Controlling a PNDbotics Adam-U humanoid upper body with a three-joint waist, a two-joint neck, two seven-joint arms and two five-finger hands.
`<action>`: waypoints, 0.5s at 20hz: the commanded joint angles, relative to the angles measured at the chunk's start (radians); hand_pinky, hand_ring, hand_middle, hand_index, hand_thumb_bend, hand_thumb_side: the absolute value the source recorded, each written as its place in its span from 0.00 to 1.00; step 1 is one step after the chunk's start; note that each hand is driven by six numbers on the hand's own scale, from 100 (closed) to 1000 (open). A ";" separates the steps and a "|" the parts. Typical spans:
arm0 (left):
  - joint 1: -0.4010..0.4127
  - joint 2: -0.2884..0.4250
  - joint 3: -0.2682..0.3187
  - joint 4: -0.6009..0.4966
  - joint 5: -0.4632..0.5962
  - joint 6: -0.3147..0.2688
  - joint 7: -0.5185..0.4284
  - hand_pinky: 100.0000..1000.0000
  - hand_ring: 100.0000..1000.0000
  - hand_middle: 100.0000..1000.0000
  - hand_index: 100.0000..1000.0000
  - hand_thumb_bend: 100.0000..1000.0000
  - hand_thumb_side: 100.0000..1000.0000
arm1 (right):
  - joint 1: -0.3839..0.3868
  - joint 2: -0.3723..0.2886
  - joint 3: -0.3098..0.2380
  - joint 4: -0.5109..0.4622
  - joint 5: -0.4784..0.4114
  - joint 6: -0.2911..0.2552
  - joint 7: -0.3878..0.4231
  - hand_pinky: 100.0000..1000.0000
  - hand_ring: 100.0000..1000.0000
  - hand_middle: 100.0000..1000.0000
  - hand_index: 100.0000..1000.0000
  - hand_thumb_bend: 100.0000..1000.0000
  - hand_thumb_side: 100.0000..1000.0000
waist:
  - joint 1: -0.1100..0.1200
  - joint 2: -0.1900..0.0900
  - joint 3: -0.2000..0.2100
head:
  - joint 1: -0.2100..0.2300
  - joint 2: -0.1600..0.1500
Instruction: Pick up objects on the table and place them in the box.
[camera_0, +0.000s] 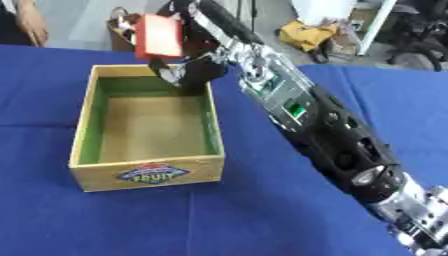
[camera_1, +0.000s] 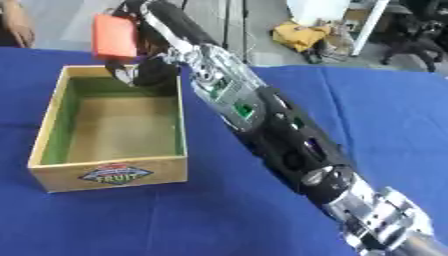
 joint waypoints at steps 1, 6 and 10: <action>-0.020 0.041 -0.020 -0.019 0.054 -0.066 -0.030 0.17 0.30 0.31 0.61 0.00 0.94 | -0.009 0.003 0.017 0.001 0.025 -0.017 0.044 0.53 0.51 0.00 0.03 0.00 0.08 | 0.006 -0.018 0.004 | -0.006 -0.013; -0.025 0.045 -0.019 -0.019 0.110 -0.081 -0.078 0.17 0.30 0.32 0.61 0.00 0.94 | 0.003 0.012 0.065 -0.011 0.063 -0.063 0.162 0.55 0.53 0.02 0.06 0.00 0.09 | 0.005 -0.019 0.008 | 0.000 -0.016; -0.025 0.045 -0.015 -0.019 0.130 -0.076 -0.095 0.17 0.30 0.32 0.61 0.00 0.94 | 0.013 0.015 0.079 -0.003 0.120 -0.101 0.248 0.56 0.56 0.07 0.10 0.00 0.08 | 0.003 -0.021 0.009 | 0.001 -0.019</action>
